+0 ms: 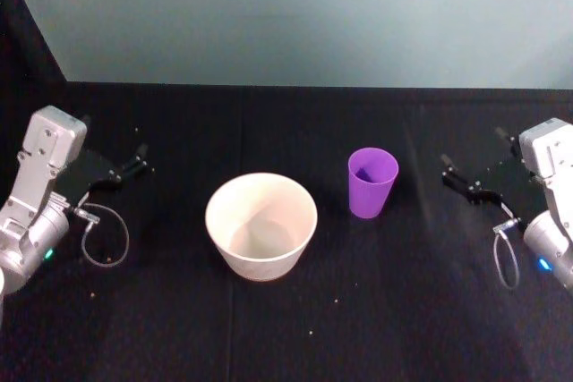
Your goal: Pick up the cup and pour the mung beans from the cup into the bowl.
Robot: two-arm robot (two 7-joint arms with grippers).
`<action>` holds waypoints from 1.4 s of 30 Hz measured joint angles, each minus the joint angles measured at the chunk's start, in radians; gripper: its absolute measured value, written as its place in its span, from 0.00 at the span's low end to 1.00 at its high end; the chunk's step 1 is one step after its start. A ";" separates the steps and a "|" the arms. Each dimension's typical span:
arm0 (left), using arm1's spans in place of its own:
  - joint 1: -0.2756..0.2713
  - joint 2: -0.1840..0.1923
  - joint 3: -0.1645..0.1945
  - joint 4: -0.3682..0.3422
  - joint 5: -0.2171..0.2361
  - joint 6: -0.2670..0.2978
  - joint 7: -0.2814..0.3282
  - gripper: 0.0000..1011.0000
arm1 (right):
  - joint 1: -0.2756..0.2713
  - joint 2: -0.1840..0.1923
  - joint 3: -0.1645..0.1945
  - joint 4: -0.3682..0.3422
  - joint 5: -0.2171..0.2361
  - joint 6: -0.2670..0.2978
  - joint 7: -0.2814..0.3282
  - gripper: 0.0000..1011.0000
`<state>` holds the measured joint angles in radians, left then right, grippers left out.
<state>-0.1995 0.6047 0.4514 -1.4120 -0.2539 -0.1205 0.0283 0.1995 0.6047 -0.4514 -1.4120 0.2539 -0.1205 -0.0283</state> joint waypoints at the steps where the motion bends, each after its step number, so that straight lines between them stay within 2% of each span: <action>1: 0.000 0.000 0.000 0.000 0.000 0.000 0.000 0.99 | 0.000 0.000 0.000 0.000 0.000 0.000 0.000 0.99; 33: 0.000 0.000 0.000 0.000 0.000 0.000 0.000 0.99 | 0.000 0.000 0.000 0.000 0.000 0.000 0.000 0.99; 35: 0.000 0.000 0.000 0.000 0.000 0.000 0.000 0.99 | -0.008 0.011 0.002 -0.017 -0.018 -0.021 0.006 0.99; 39: 0.000 0.000 0.000 0.000 0.000 0.000 0.000 0.99 | -0.039 0.026 0.018 -0.045 -0.015 -0.052 0.025 0.99; 42: 0.000 0.000 0.000 0.000 0.000 0.000 0.000 0.99 | -0.089 0.044 0.047 -0.068 0.029 -0.098 0.064 0.99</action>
<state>-0.1995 0.6047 0.4514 -1.4120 -0.2539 -0.1206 0.0283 0.1102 0.6491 -0.4042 -1.4795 0.2825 -0.2181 0.0359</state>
